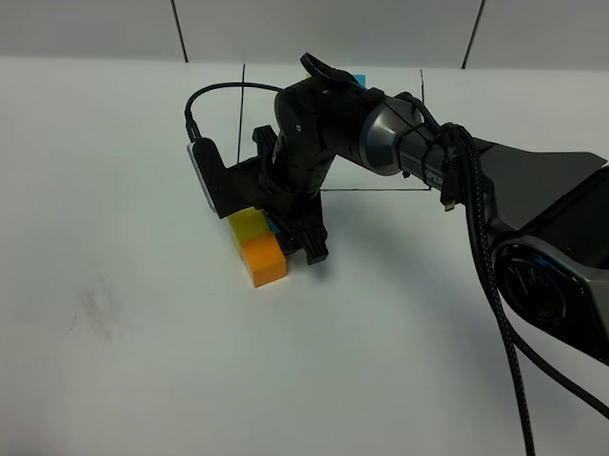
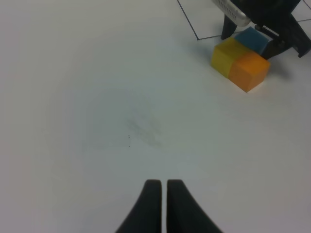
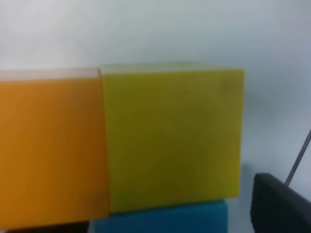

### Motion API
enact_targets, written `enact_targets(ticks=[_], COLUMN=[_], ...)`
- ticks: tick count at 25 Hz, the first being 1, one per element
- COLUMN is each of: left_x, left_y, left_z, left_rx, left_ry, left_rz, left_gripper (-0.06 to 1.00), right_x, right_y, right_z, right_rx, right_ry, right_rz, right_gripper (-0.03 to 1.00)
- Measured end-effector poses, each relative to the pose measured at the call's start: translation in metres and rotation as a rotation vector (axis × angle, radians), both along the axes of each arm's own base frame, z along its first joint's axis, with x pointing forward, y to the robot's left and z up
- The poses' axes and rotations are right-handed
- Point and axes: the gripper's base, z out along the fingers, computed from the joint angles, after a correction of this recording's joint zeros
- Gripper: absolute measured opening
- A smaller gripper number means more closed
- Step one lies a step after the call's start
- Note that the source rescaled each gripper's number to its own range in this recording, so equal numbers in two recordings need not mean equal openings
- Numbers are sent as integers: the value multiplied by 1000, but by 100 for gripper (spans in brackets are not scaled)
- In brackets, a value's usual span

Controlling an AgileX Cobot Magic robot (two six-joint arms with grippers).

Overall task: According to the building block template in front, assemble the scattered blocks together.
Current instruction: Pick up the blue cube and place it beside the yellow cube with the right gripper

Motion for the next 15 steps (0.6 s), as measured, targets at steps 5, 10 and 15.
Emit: enact_targets(ticks=[5,10,15], left_x=[0,0,0], left_y=[0,0,0], left_z=[0,0,0], left_rx=[0,0,0], left_ry=[0,1,1], left_rz=[0,0,0], left_gripper=[1,1,1], right_x=[0,-2,-8], right_y=[-2,-7,-13], right_z=[15,38,74], right_rx=[4,-14,-11], right_ry=[-27,-48,-71], right_rz=[-5,-24,-36], right_gripper=[70,70,70])
